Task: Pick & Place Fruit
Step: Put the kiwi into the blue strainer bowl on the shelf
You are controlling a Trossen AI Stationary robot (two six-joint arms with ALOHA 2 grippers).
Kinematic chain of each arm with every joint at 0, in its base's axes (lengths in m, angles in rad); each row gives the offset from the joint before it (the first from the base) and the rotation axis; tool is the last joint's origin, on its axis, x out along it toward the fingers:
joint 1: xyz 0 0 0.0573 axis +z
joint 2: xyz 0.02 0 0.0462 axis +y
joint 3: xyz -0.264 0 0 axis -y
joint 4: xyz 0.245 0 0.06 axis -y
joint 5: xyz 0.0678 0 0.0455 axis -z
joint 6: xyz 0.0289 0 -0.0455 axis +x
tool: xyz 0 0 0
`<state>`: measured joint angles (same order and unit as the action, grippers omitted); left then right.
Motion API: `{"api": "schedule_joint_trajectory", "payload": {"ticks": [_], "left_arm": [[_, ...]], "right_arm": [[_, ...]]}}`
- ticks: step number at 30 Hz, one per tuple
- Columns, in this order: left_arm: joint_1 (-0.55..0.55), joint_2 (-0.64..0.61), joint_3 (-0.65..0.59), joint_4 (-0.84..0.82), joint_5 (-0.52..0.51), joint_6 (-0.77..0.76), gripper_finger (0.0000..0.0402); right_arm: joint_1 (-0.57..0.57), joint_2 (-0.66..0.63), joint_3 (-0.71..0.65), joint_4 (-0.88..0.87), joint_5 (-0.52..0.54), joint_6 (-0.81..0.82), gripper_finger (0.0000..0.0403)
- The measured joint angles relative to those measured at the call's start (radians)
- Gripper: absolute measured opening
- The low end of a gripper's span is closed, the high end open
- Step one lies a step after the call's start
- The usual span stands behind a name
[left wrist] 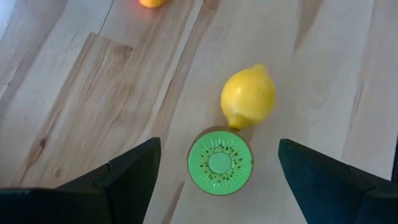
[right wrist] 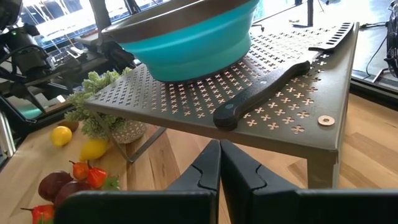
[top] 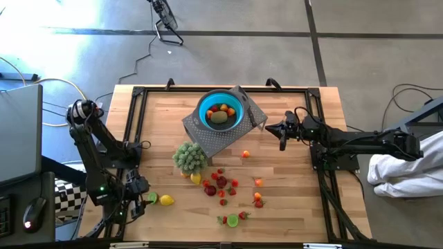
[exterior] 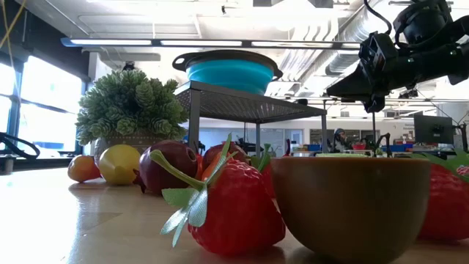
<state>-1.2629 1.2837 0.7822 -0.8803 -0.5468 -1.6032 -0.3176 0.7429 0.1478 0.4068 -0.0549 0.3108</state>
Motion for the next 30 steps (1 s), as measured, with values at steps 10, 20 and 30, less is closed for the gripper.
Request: {"api": "schedule_joint_trajectory", "payload": {"ticks": [10,20,30], "left_arm": [[0.0,0.069,0.0,0.011,0.005,0.0,0.0319],[0.0,0.11,0.0,0.046,0.006,-0.007,0.0319],[0.024,0.11,0.0,0.04,0.013,-0.003,0.0319]], "right_arm": [[0.0,0.0,0.0,-0.002,0.0,-0.001,0.0002],[0.0,0.0,0.0,-0.002,0.0,-0.001,0.0002],[0.0,0.0,0.0,-0.002,0.0,-0.002,0.0002]]}}
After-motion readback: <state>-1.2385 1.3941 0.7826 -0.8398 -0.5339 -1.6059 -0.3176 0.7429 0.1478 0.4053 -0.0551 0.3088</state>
